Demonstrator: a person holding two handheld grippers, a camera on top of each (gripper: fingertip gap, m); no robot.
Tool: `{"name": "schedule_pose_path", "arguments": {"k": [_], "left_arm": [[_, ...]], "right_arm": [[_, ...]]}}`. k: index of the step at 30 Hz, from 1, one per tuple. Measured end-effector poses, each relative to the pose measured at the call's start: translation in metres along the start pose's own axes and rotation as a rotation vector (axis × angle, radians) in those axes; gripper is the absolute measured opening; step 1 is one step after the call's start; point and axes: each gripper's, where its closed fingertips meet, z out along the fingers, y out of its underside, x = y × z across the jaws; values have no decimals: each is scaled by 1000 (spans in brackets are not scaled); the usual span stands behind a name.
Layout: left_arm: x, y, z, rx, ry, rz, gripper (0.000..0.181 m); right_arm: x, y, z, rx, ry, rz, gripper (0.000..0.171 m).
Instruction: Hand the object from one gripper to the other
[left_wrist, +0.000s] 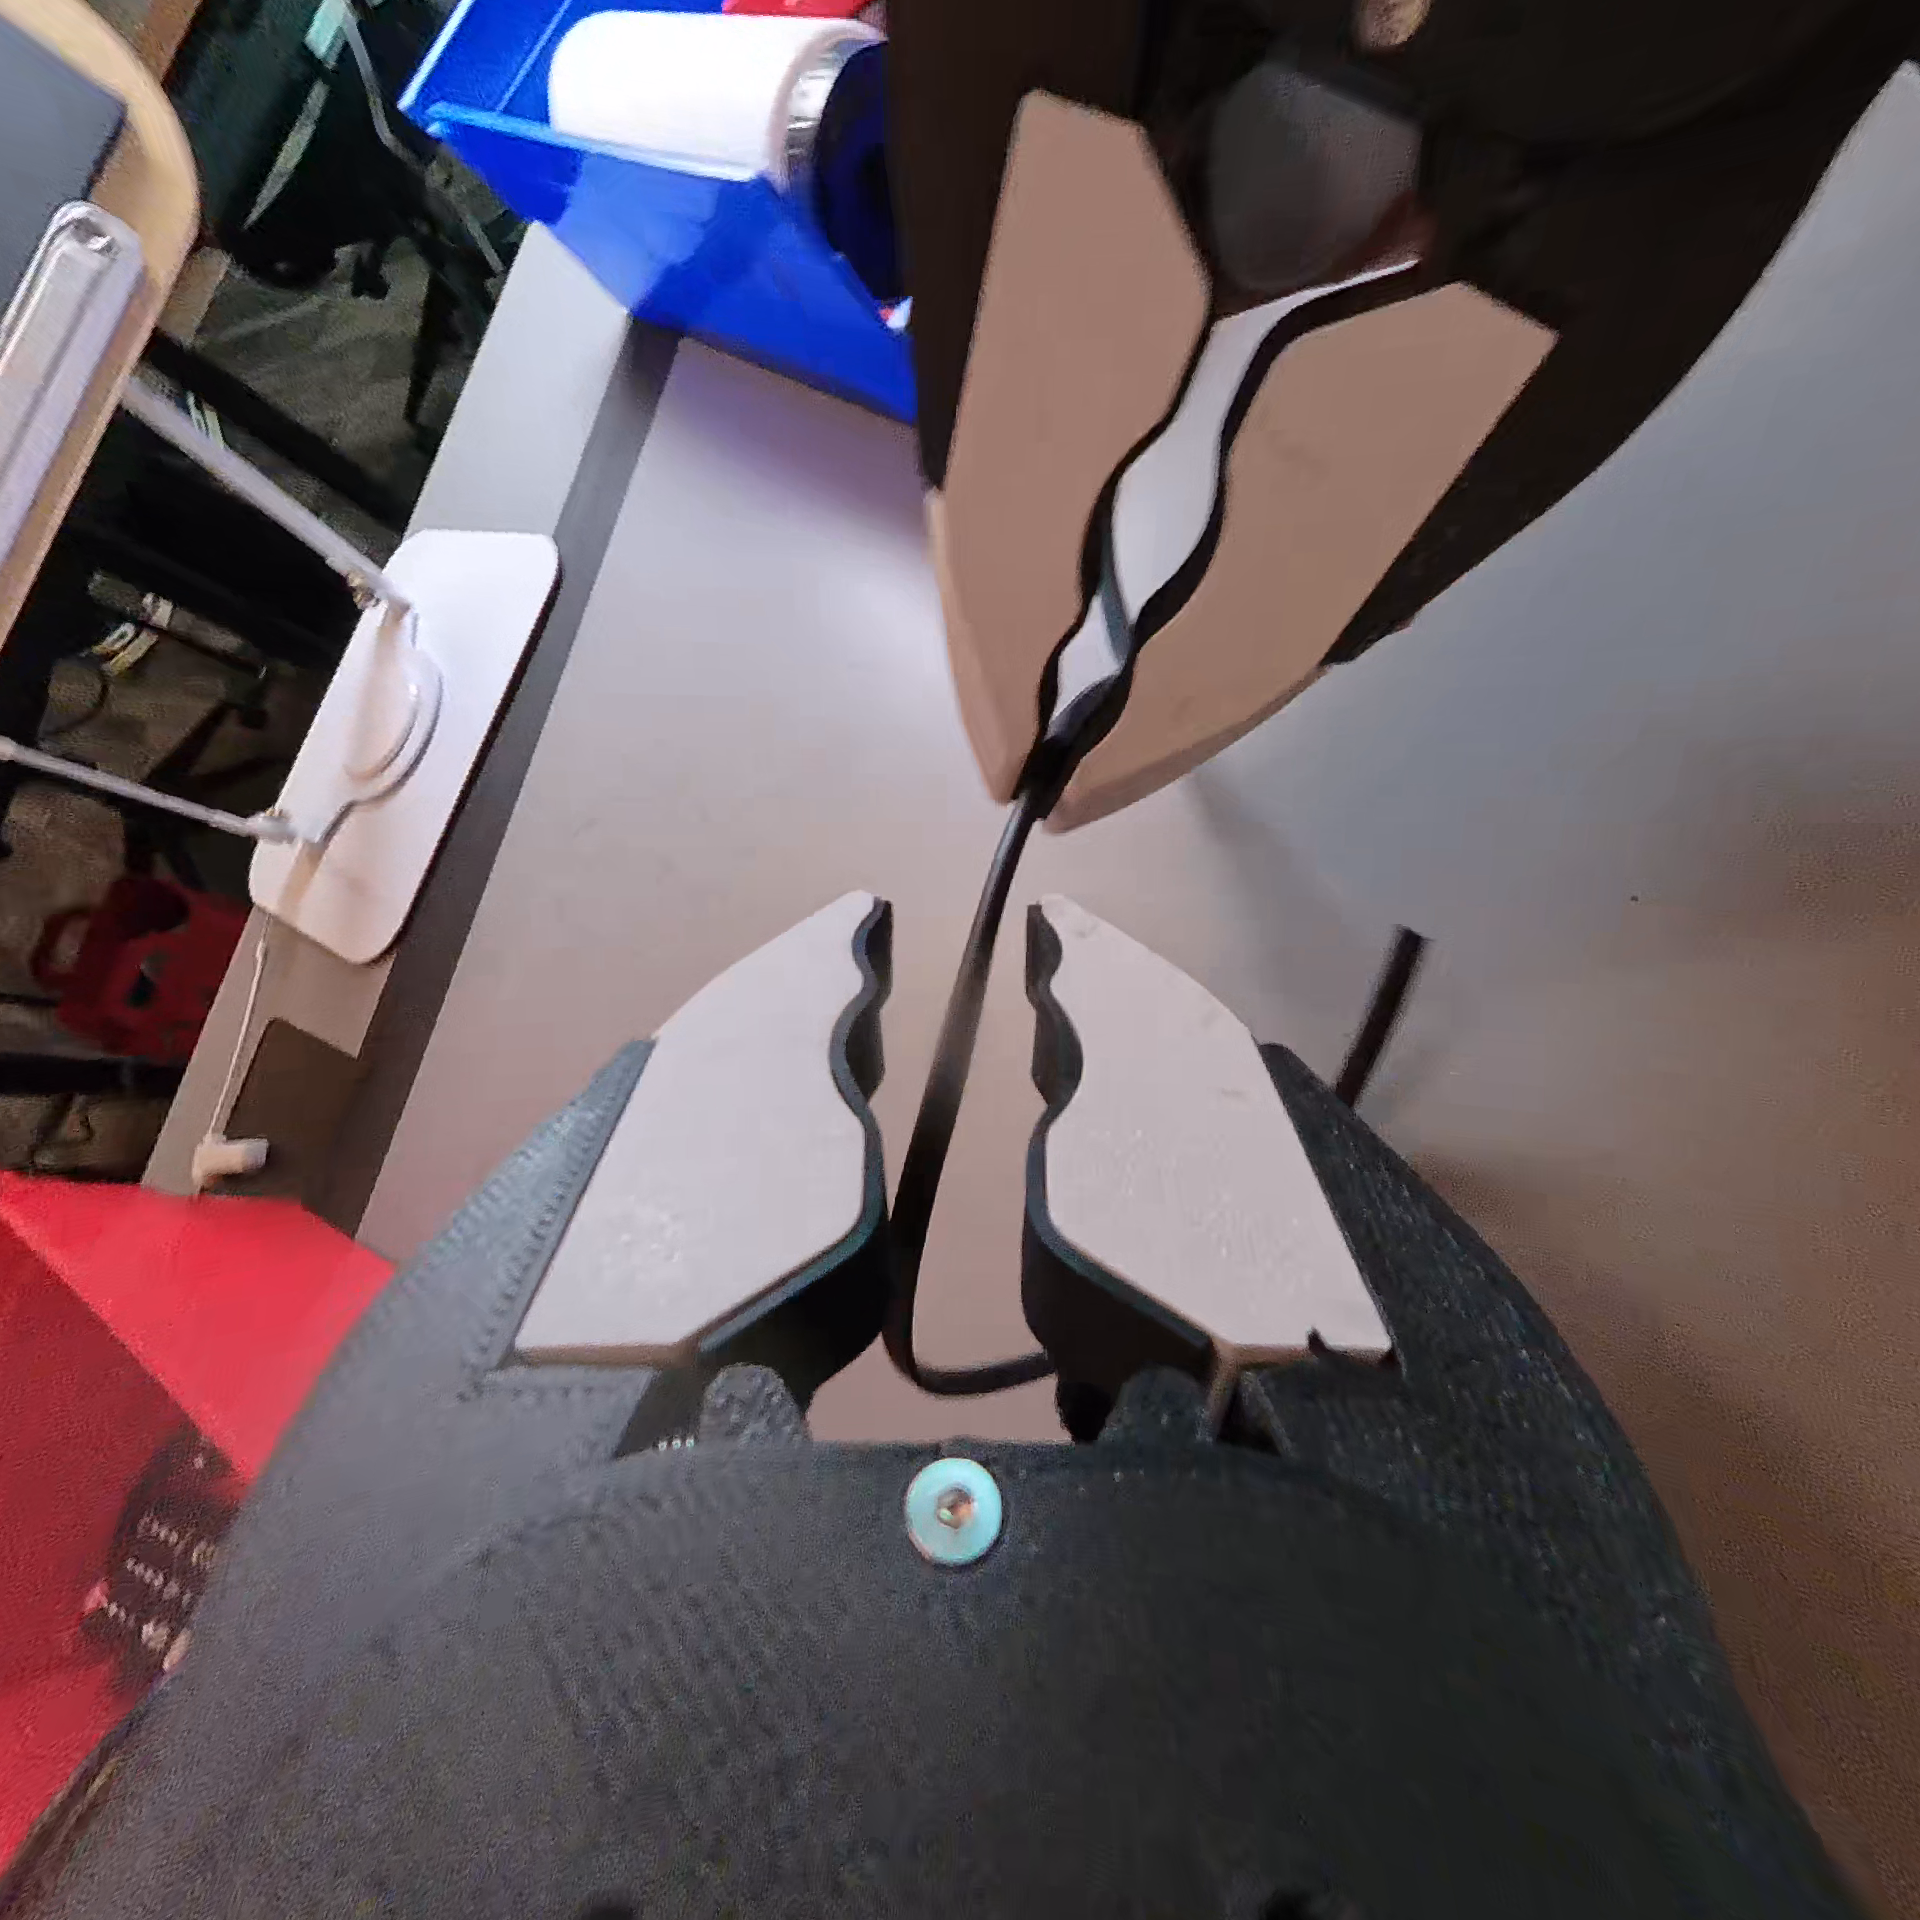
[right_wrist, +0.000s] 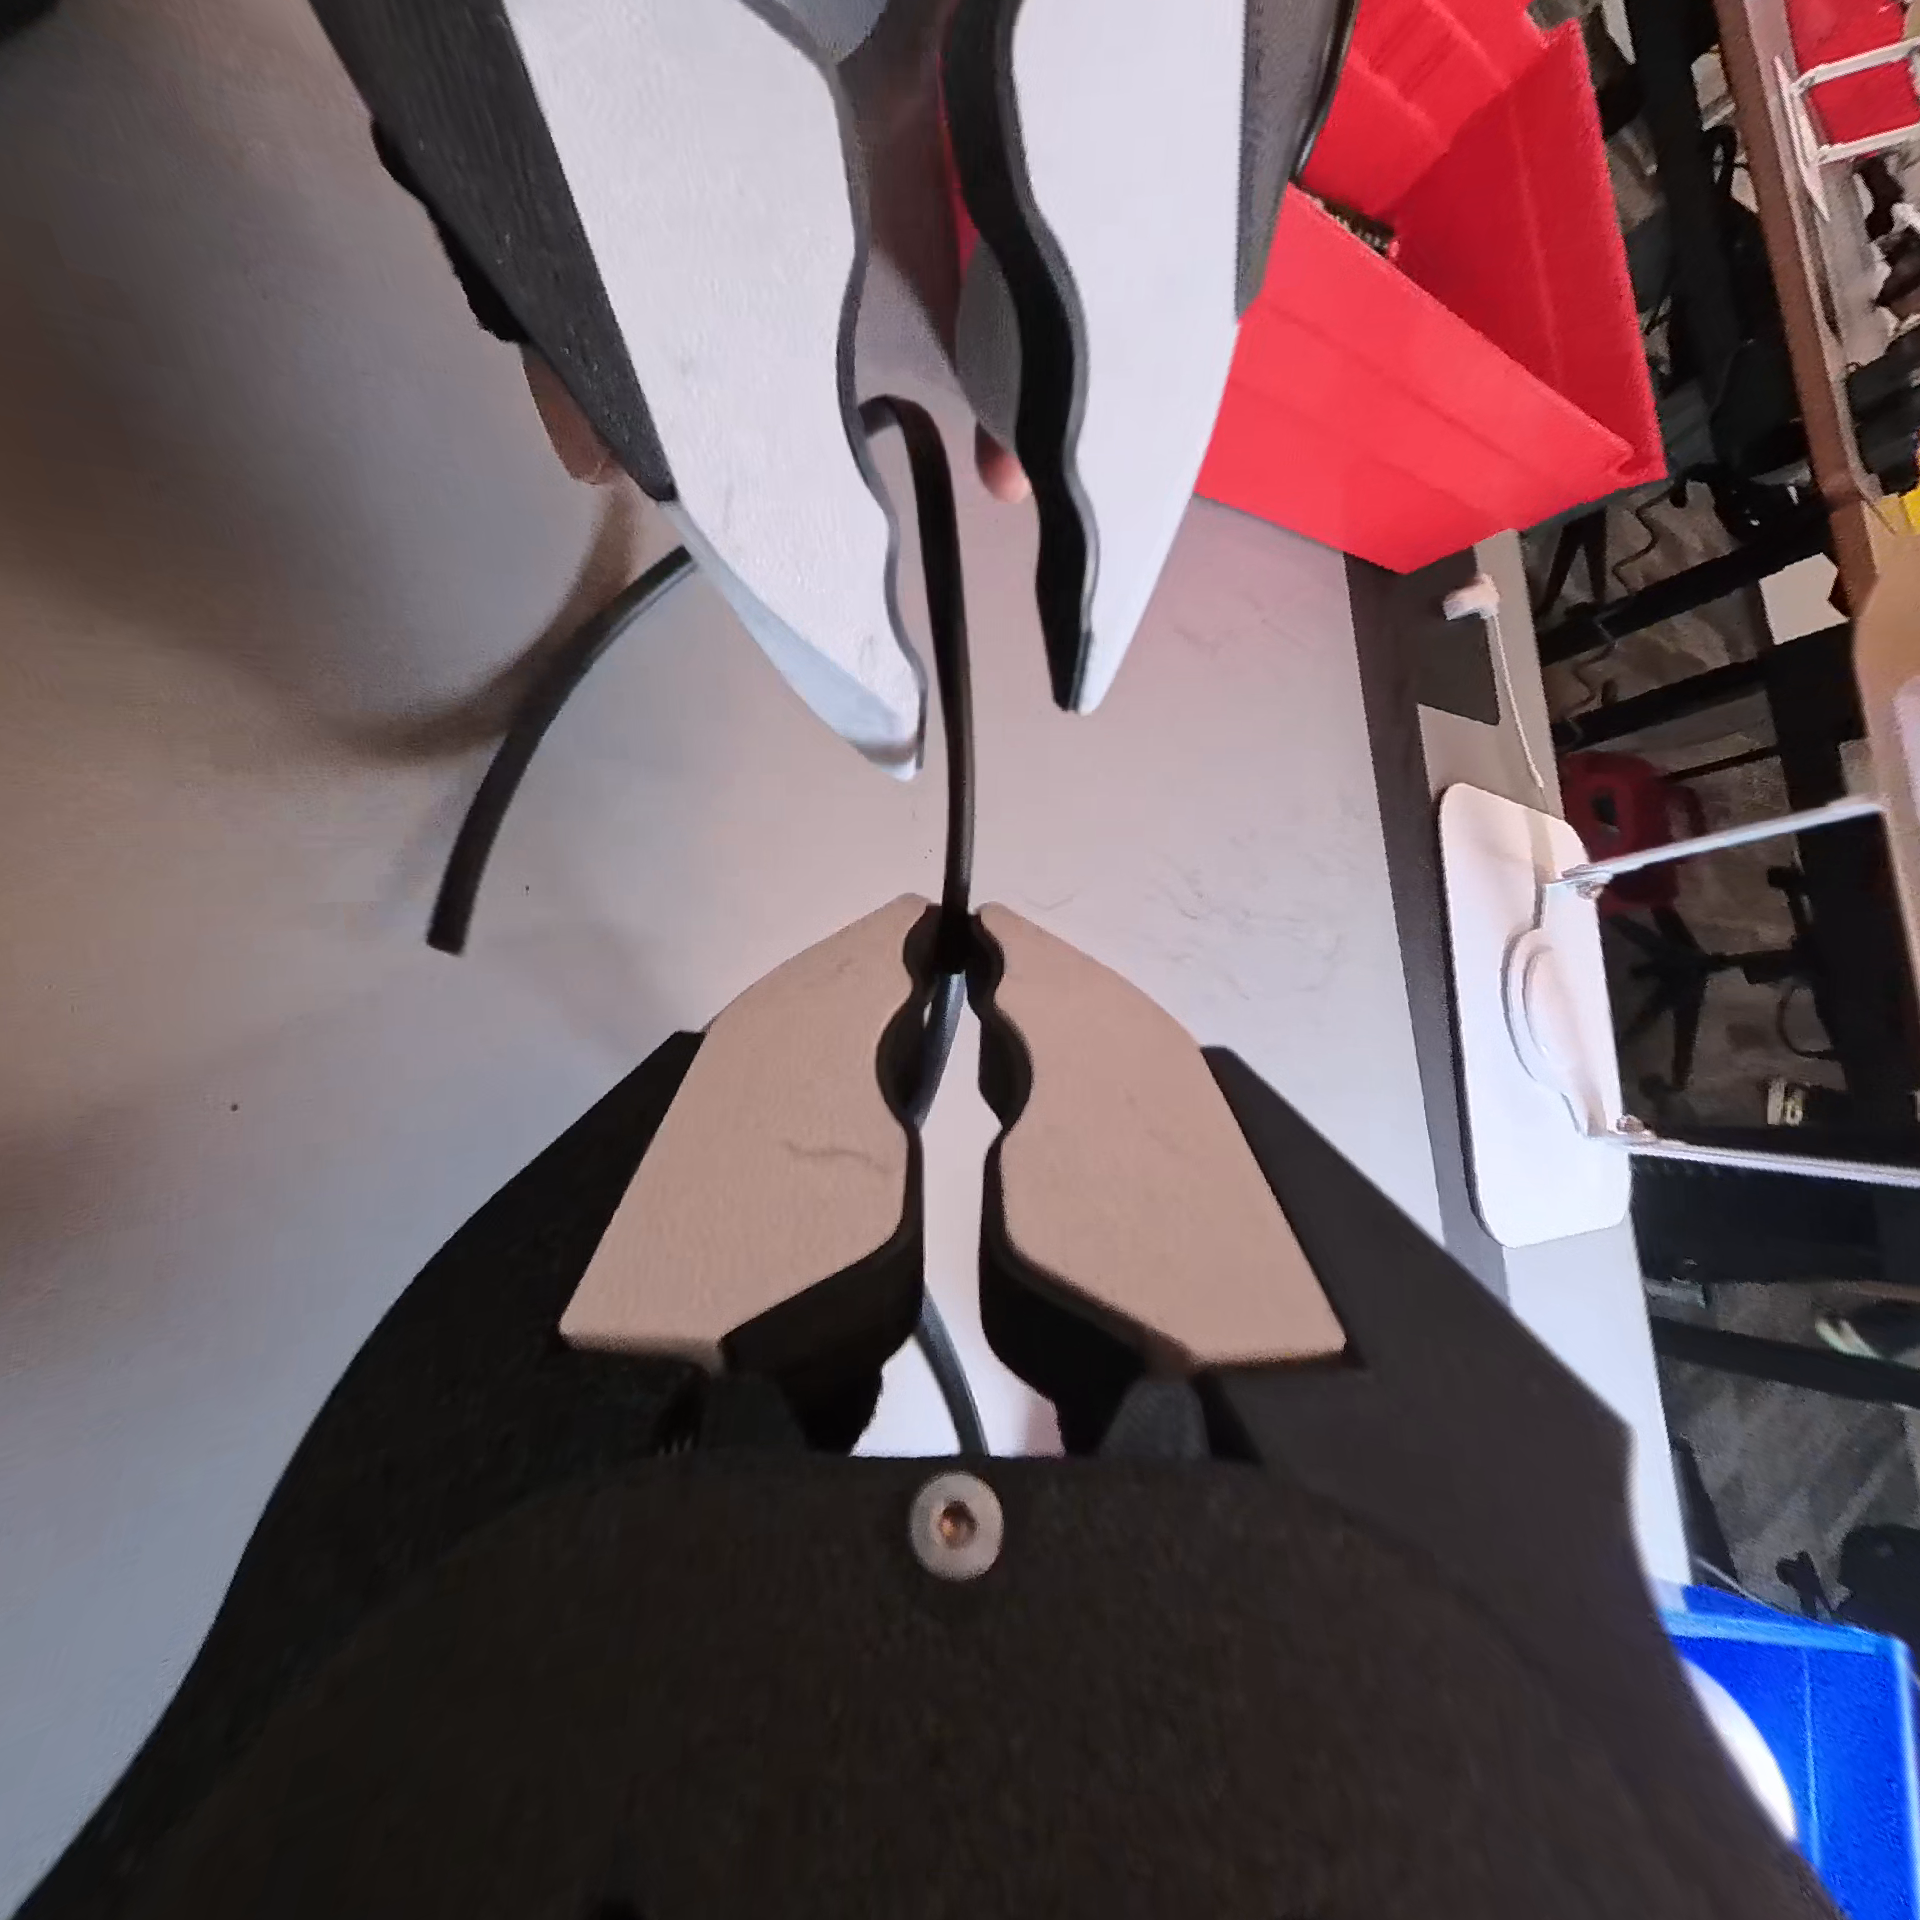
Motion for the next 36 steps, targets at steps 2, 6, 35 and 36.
{"name": "schedule_pose_path", "arguments": {"k": [2, 6, 35, 36], "left_arm": [[8, -2, 3, -4, 13, 43, 15], [5, 2, 5, -11, -2, 41, 4], [-9, -1, -14, 19, -1, 30, 27], [-5, -4, -12, 17, -4, 60, 29]], "right_arm": [[-5, -5, 1, 9, -8, -15, 4], [0, -9, -2, 46, 13, 13, 5], [4, 19, -8, -117, -23, 26, 4], [0, 22, -7, -150, -38, 25, 4]]}}
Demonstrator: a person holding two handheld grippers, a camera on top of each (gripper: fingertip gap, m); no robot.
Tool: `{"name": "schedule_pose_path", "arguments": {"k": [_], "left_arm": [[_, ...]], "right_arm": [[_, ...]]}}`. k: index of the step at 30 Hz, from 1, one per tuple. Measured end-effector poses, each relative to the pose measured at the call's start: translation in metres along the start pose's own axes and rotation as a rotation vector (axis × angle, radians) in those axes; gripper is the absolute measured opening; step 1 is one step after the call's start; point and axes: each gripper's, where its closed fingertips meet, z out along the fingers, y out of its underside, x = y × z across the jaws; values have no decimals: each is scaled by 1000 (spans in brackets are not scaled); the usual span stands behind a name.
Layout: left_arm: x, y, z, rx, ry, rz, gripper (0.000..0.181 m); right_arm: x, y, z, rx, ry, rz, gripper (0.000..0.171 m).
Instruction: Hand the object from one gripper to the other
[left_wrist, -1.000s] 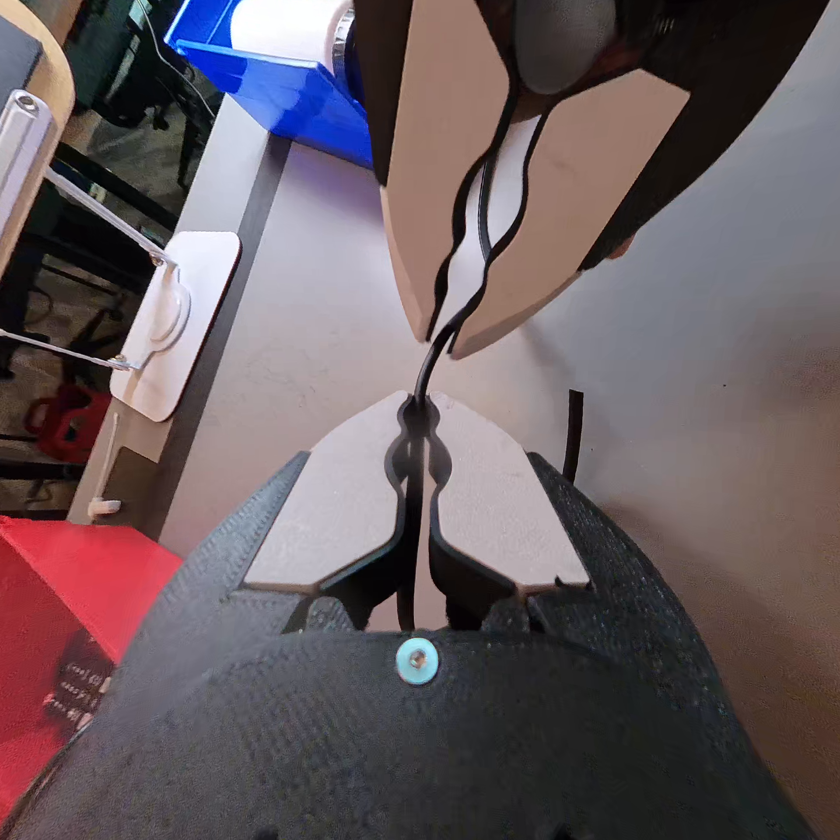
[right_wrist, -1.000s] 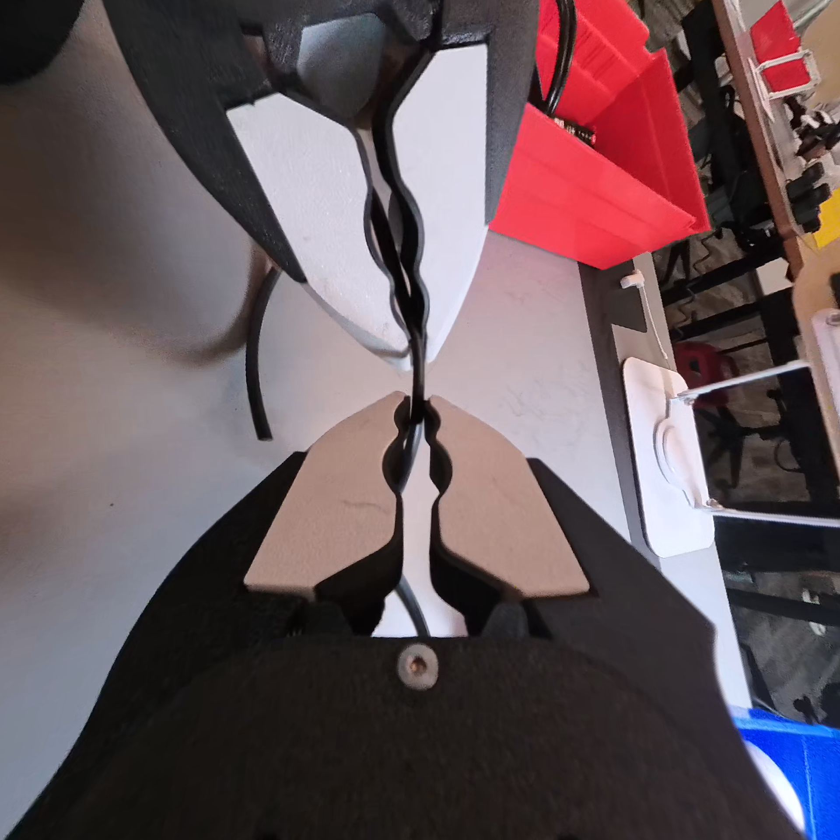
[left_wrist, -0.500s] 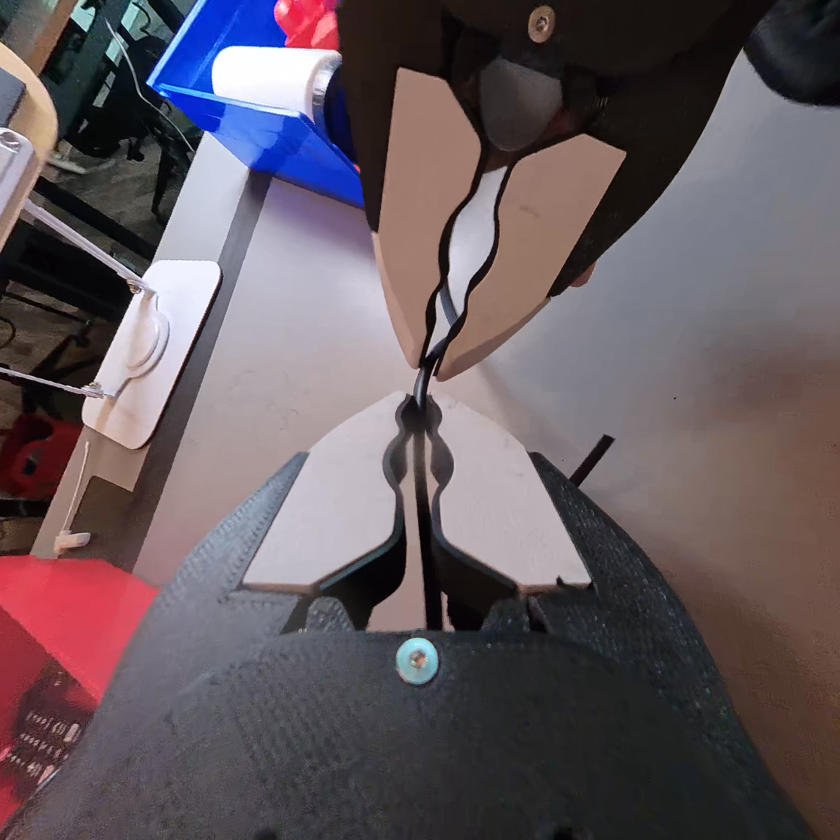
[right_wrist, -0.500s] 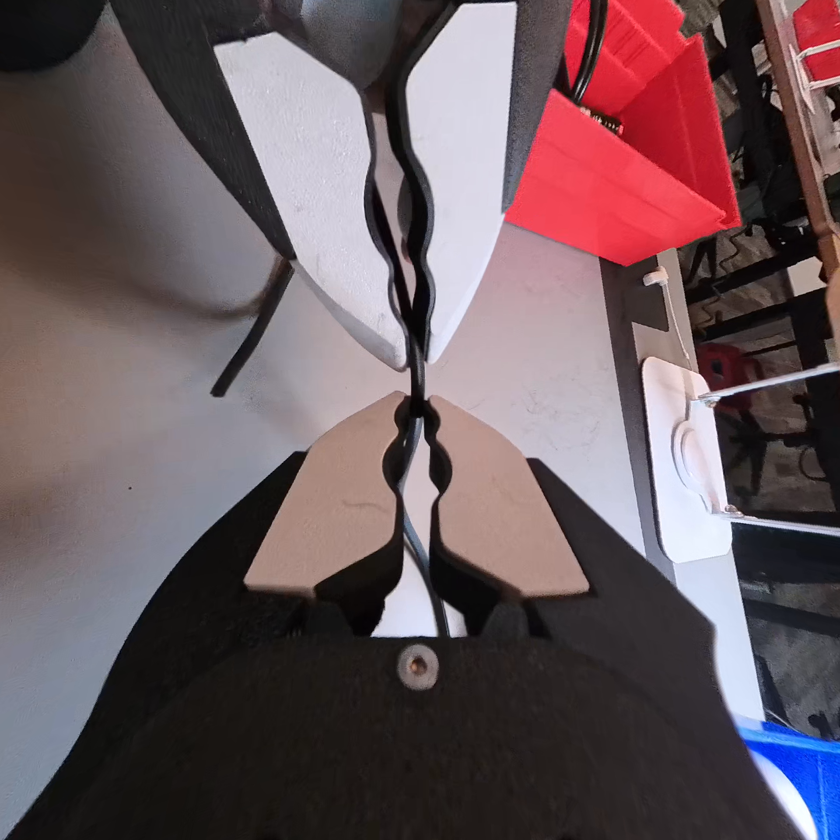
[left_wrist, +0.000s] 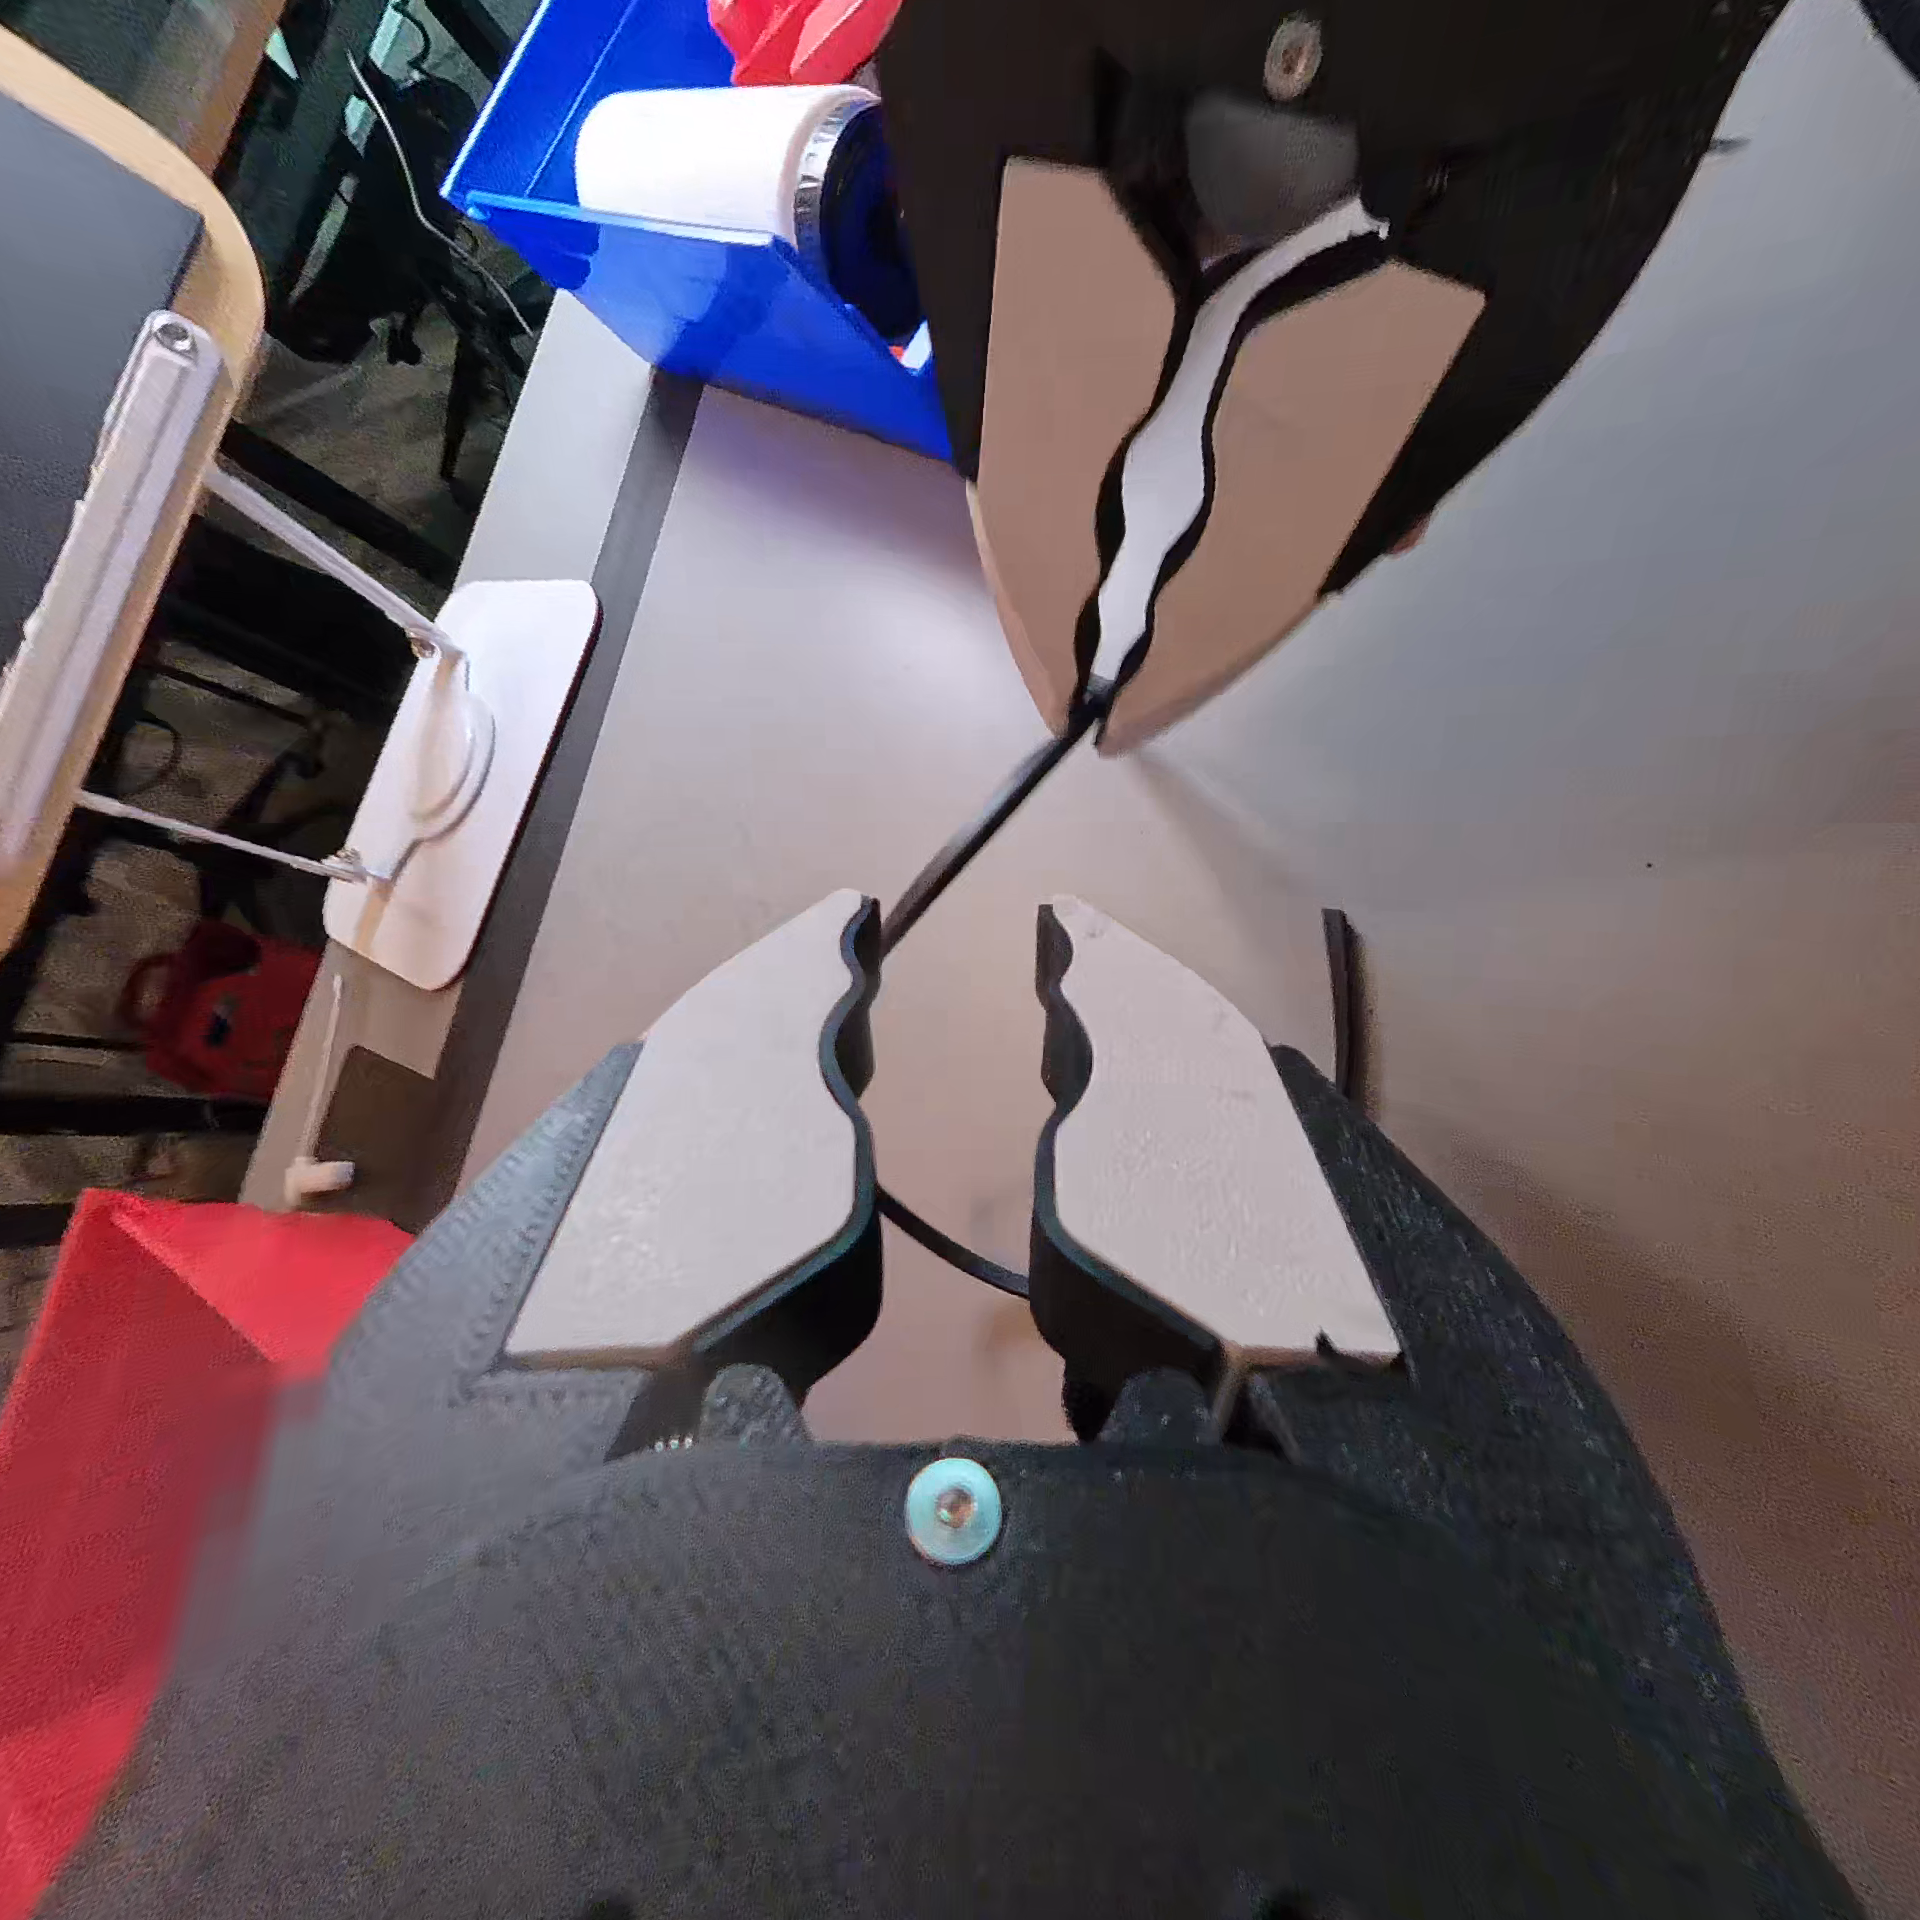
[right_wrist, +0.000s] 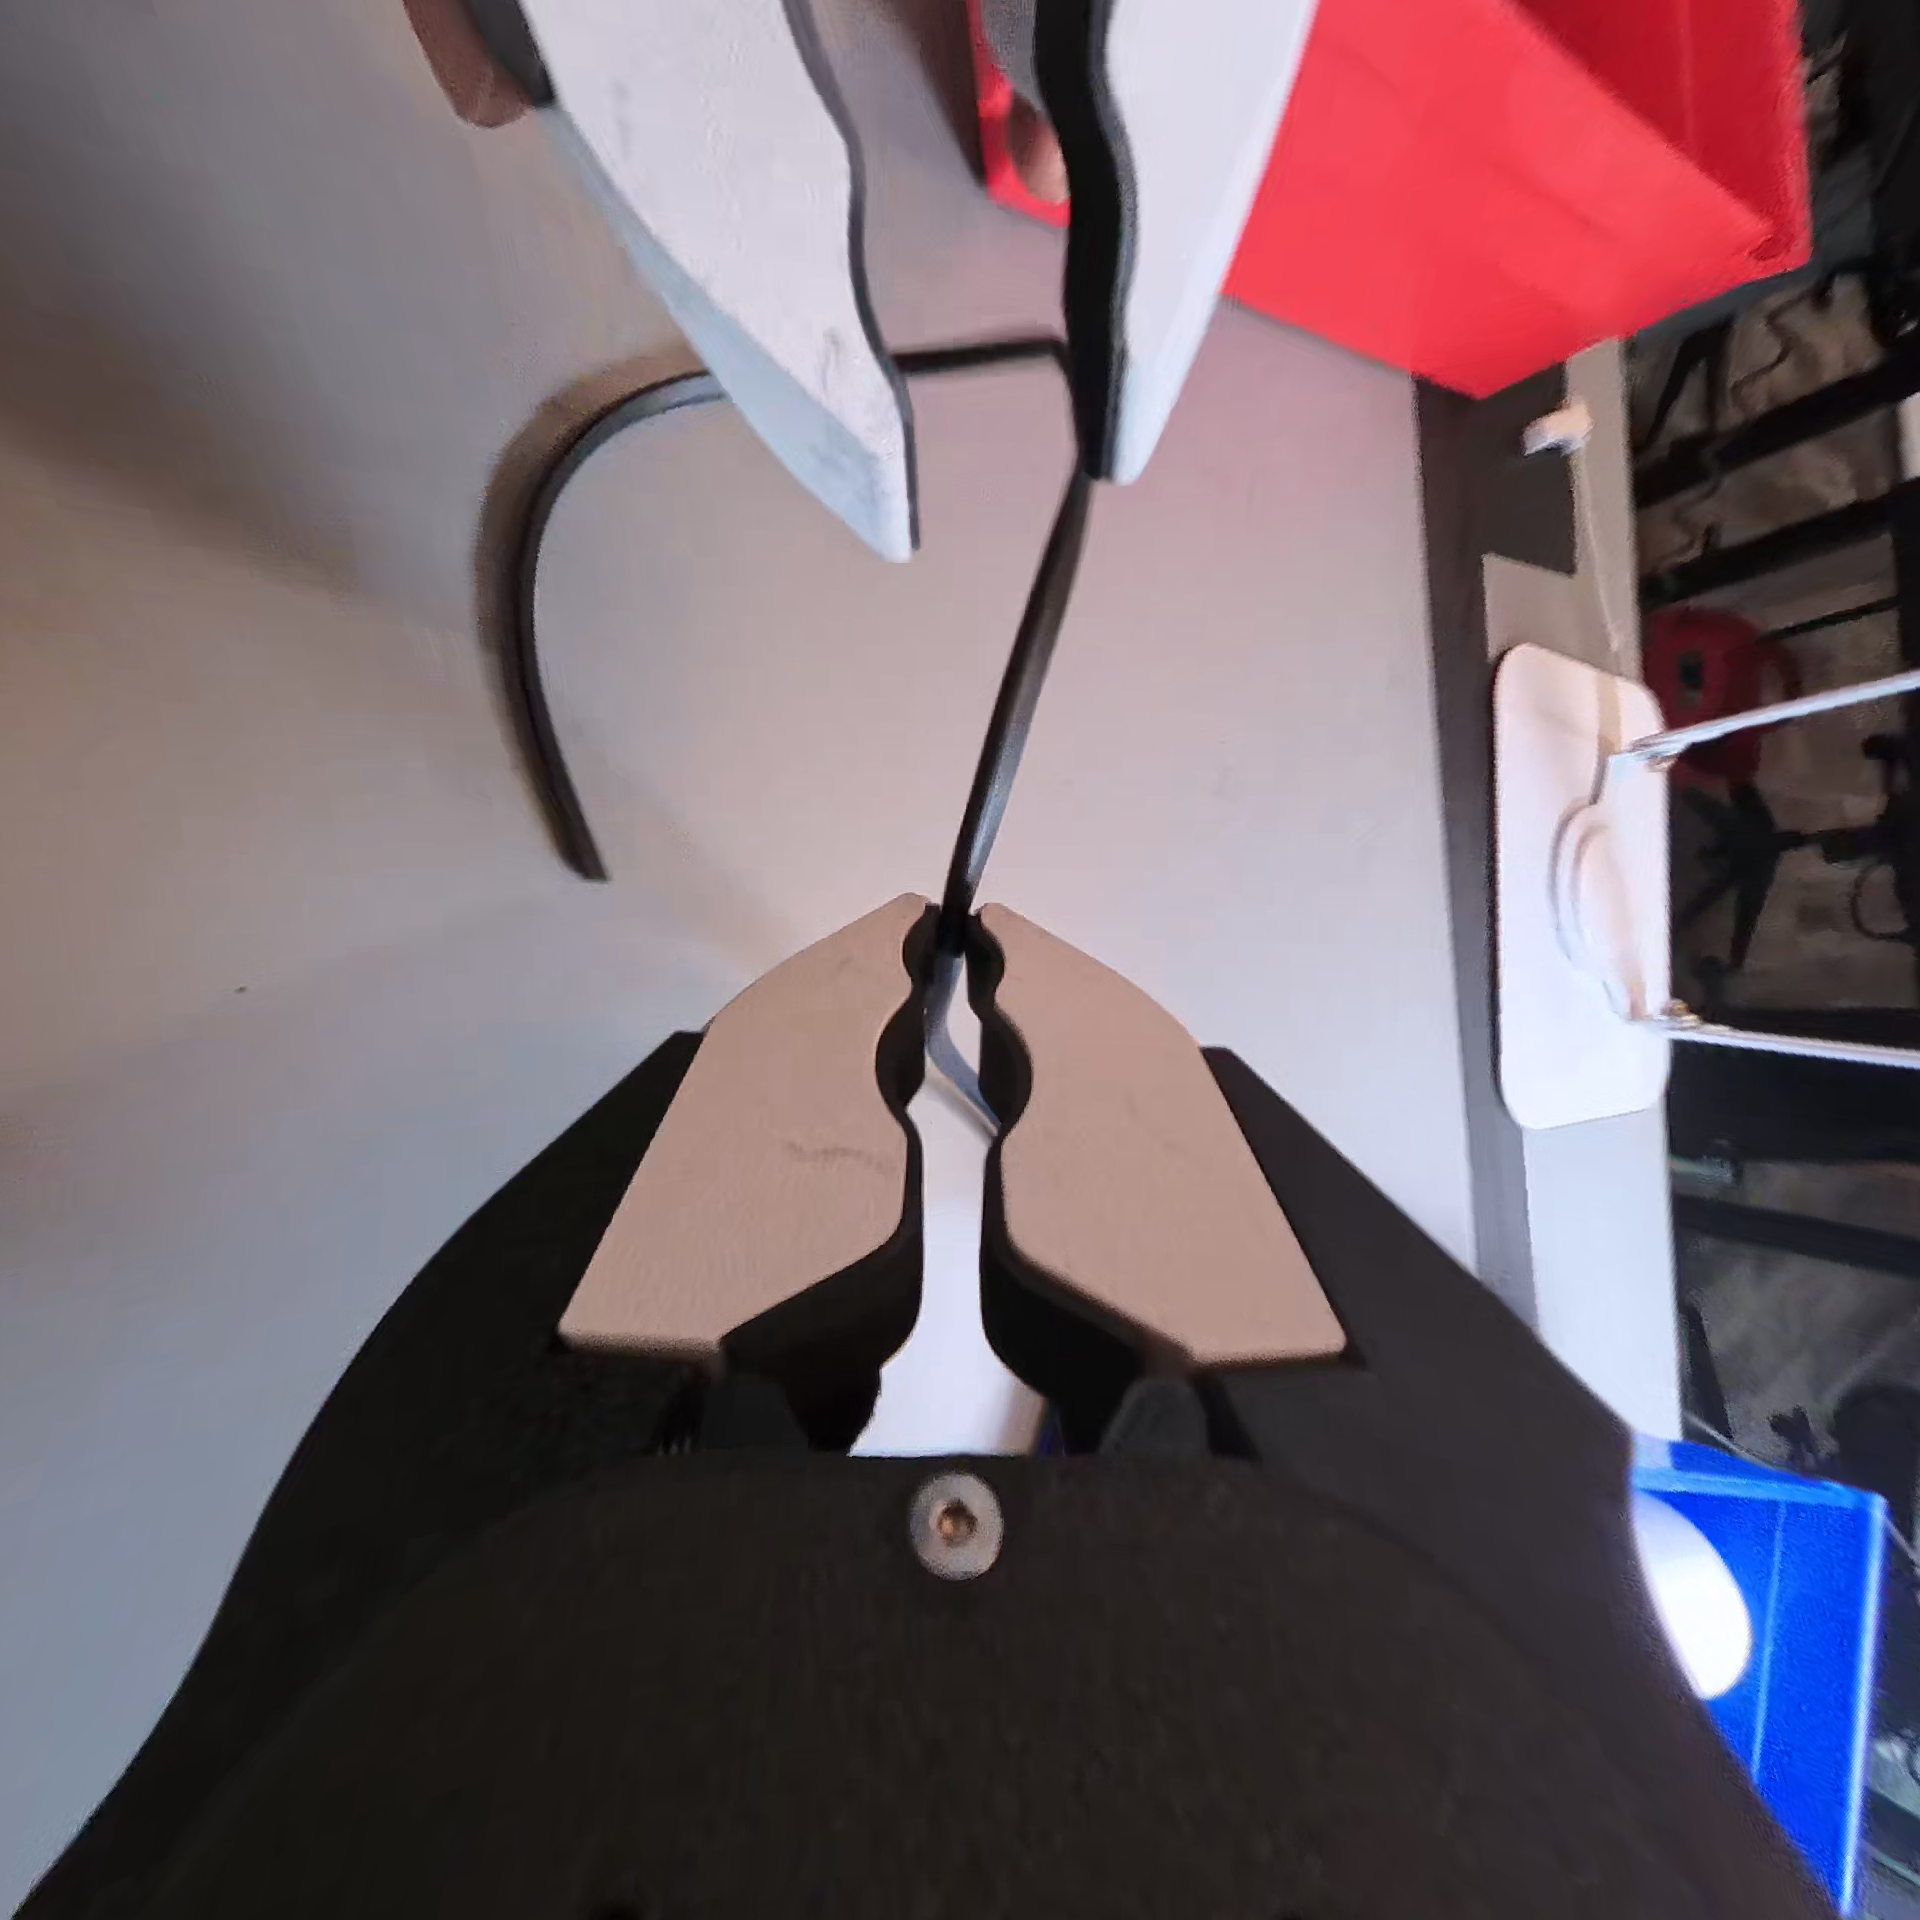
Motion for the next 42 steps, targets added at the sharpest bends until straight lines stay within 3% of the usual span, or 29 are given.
{"name": "schedule_pose_path", "arguments": {"k": [6, 9, 13, 16, 18, 20, 22, 24, 27, 32, 37, 40, 42], "left_arm": [[20, 4, 22, -45, 61, 129, 24], [19, 3, 22, -31, 47, 160, 6], [13, 1, 15, 6, 69, 59, 4], [9, 0, 7, 68, 107, -34, 4], [9, 6, 8, 66, 146, -81, 5], [6, 16, 11, 35, 138, -100, 11], [1, 16, 11, 24, 93, -70, 26], [-1, 6, 6, 24, 52, -8, 29], [10, -8, 5, 28, 58, 77, 26], [21, 7, 19, -70, 58, 183, 8], [16, 1, 10, 4, 85, 83, 4], [11, -2, 3, 68, 116, -8, 4], [7, 2, 3, 70, 122, -42, 4]], "right_arm": [[-22, -13, 2, 25, -122, 49, 4], [-20, -15, -4, 64, -138, 78, 4], [-4, -23, -13, 172, -97, 129, 5], [-1, -16, -11, 198, -104, 133, 16], [-5, -14, -6, 201, -113, 112, 4], [-7, -15, -4, 185, -120, 111, 4], [-8, -17, -5, 171, -126, 108, 4], [-9, -13, -5, 126, -121, 115, 4], [-12, -11, -1, 72, -129, 136, 4], [-24, -15, -1, 50, -173, 141, 4], [-8, -29, -20, 201, -148, 179, 4], [-5, -21, -18, 197, -127, 144, 19], [-10, -17, -11, 179, -139, 124, 6]]}}
